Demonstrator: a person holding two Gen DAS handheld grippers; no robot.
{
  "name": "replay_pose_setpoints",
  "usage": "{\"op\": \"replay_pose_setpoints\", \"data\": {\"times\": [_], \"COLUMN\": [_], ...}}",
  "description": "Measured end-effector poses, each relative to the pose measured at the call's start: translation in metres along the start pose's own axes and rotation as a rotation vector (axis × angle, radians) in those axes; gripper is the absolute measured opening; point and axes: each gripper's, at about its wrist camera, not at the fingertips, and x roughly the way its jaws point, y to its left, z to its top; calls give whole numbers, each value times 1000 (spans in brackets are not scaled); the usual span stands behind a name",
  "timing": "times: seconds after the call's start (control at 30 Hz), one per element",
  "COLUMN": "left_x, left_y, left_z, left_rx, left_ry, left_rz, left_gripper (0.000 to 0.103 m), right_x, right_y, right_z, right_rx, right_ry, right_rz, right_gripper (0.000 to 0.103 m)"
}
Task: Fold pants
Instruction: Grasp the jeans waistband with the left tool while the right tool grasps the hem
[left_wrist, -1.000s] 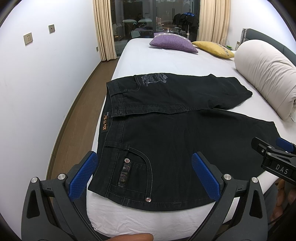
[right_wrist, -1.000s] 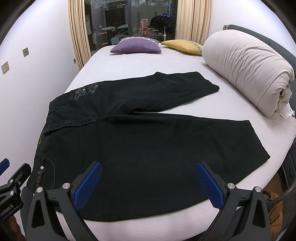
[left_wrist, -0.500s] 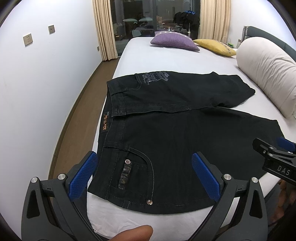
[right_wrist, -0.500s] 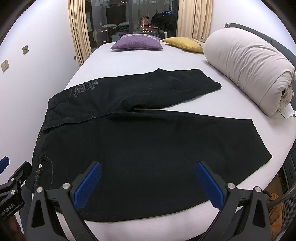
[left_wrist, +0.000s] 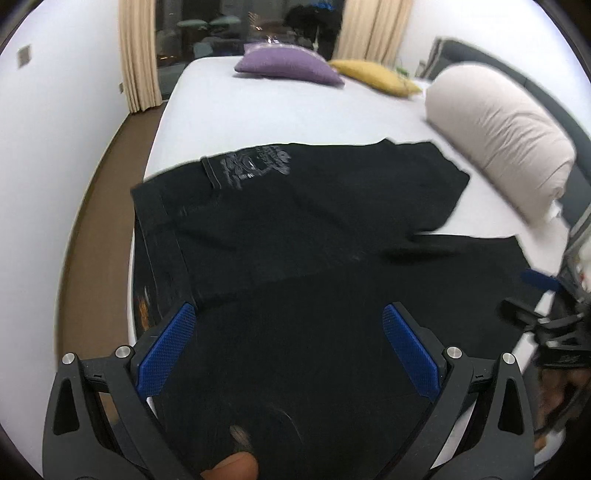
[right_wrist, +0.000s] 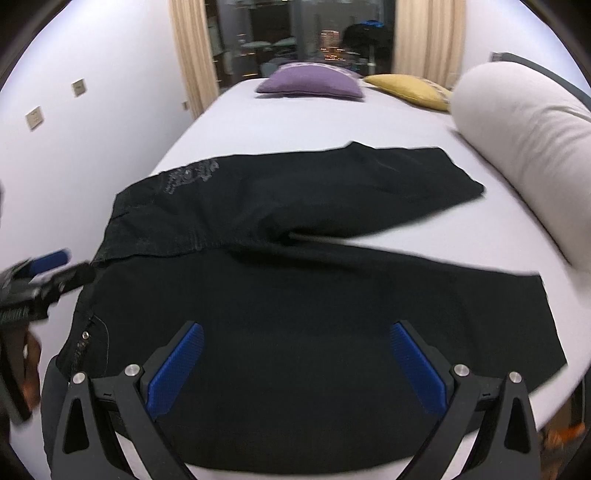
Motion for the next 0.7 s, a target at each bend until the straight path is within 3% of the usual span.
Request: {"op": "replay_pose_setpoints", "data": {"times": [0.07,0.17,0.3,0.4,0.53,0.63,0.7], "left_x": [19,45,87,129,176,205,213], "left_y": [11,46,81,101,121,134,141], "left_z": [25,73,135,169,180,176,177], "left_rx": [61,54,107,185,220,228,221], "left_ry": [19,14,45,134,265,366,373], "left_rz": [49,80,53,25,-65,-78,-92], "left_gripper": [103,103,103,103,92,84,83], "right_x": [7,21,45,62,87,98,102], "right_y": [-5,-12,-17,-22,-22,-23,-22], "right_z": [11,29,45,51,61,68,72], "right_rx": [-34,-108,-210,-240,-283,-294,-305], "right_ry": [-3,-4,19,45,70,76,78], "right_rz": [16,50,123,176,223,246,262], "right_gripper": [103,99,87,79,74,73,69]}}
